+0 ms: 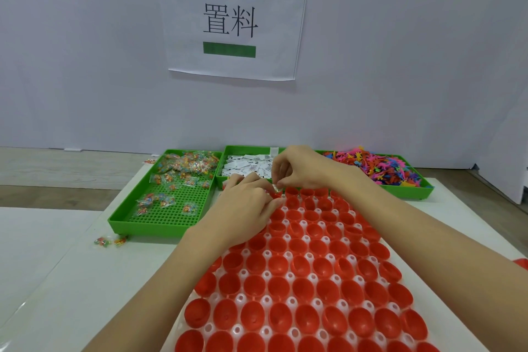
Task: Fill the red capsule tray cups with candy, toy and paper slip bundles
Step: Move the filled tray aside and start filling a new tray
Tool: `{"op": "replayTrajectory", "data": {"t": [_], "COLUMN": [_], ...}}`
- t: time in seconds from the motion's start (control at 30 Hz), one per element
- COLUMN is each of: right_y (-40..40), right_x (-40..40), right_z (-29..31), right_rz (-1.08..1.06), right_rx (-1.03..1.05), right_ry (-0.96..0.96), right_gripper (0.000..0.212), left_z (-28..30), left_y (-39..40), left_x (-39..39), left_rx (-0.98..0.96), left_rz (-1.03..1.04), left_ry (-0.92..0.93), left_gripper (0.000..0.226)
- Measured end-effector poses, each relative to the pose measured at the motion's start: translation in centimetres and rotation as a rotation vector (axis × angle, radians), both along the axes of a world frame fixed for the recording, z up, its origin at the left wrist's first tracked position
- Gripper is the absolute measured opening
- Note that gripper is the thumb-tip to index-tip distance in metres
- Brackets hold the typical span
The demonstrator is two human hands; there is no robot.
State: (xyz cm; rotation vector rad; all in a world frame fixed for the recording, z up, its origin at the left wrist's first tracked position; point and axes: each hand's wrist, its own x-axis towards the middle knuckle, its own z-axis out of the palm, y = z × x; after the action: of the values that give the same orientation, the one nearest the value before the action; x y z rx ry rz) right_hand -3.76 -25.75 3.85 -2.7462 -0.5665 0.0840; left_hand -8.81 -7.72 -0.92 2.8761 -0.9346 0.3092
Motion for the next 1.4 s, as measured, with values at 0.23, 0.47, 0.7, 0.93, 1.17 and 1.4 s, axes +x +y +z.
{"op": "replayTrajectory", "data": {"t": [0.23, 0.47, 0.7, 0.93, 1.17, 1.4], "right_y": [0.4, 0.9, 0.1, 0.2, -0.8, -1.9], "right_x": [0.0, 0.2, 0.4, 0.2, -0.4, -1.5], "right_z": [0.3, -0.1, -0.1, -0.7, -0.2, 0.0], "right_rz": [0.013, 0.036, -0.003, -0.002, -0.086, -0.148], "right_rx": [-0.096, -0.196, -0.045, -0.012, 0.187, 0.376], "right_ry": [0.007, 0.011, -0.014, -0.012, 0.086, 0.071], "right_gripper": [0.013, 0.012, 0.021, 0.014, 0.02, 0.03], "left_z": [-0.1, 0.1, 0.4, 0.4, 0.6, 1.8], "left_y": [0.4, 0.6, 0.5, 0.6, 0.9, 2.4], "left_x": [0.2, -0.1, 0.0, 0.2, 0.5, 1.4], "left_rx": [0.032, 0.084, 0.103, 0.092, 0.051, -0.119], "left_rz": [-0.028, -0.02, -0.03, -0.048, -0.055, -0.043], "left_ry": [-0.022, -0.086, -0.038, -0.02, -0.038, 0.032], "left_gripper": [0.051, 0.054, 0.053, 0.051, 0.049, 0.058]}}
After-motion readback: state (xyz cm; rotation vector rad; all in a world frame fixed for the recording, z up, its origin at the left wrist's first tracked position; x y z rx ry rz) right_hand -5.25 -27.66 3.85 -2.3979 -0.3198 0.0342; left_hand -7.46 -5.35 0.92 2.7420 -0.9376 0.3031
